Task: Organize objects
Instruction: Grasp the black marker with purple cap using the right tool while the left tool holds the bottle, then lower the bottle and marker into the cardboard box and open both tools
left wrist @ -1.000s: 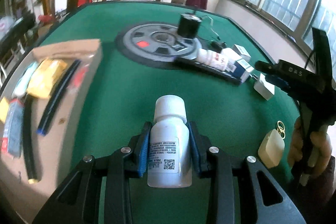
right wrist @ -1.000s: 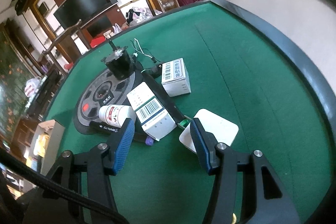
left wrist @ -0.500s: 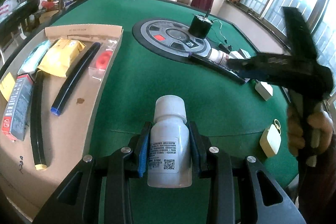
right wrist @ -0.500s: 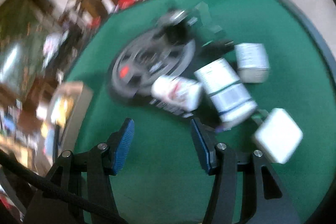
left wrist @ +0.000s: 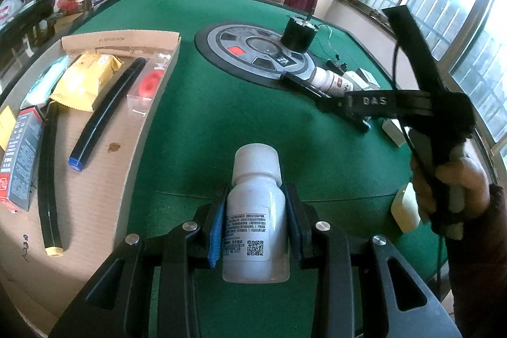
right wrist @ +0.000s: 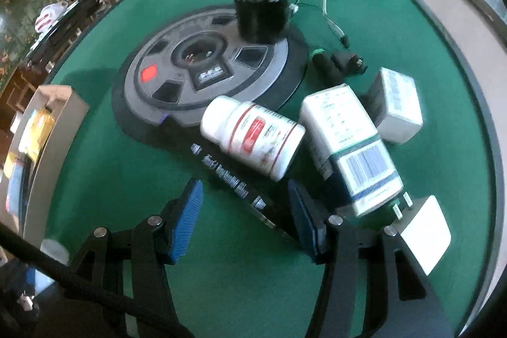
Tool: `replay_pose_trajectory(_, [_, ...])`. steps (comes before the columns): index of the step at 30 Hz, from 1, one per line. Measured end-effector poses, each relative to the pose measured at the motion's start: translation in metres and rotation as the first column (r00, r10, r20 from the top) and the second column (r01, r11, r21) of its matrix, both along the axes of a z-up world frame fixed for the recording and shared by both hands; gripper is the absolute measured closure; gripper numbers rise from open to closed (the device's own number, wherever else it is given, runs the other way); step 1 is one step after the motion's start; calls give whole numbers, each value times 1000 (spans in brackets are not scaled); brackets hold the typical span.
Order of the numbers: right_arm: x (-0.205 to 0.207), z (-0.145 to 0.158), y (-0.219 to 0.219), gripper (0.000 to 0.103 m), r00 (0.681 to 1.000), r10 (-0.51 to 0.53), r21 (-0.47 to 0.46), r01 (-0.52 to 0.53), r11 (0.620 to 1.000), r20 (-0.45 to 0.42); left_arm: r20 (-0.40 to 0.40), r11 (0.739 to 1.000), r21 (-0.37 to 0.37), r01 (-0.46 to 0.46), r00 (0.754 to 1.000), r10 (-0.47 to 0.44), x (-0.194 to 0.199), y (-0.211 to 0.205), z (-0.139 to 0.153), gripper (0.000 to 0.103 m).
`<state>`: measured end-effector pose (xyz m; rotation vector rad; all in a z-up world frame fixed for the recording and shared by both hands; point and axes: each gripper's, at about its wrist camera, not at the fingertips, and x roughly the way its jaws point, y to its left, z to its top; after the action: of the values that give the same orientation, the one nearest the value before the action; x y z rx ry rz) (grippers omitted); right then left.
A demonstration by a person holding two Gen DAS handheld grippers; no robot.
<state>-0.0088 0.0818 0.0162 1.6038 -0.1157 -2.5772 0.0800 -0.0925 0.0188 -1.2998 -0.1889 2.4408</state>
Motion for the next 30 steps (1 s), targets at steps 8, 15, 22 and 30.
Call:
replay_pose_trajectory(8, [9,0,-28,49,998,69,-5,-69,998,12,0,1000,4,13,1000,-13,3,4,1,74])
replay_pose_trajectory(15, [10,-2,-42,80,998,23,123,-17,992,-53,-23,1000,13,4,1000,-4,11,-2,10,74])
replay_pose_trajectory(22, [24,2,-35,91,999,-15,25,16,1000,-45,-57,1000,22,-4,998,5,24,-12,19,74])
replay_pose_trajectory(30, [50,21,-30,91,997,-34,-157,24,987,-63,-79,998,54,-31,996,35,35,-36,31,74])
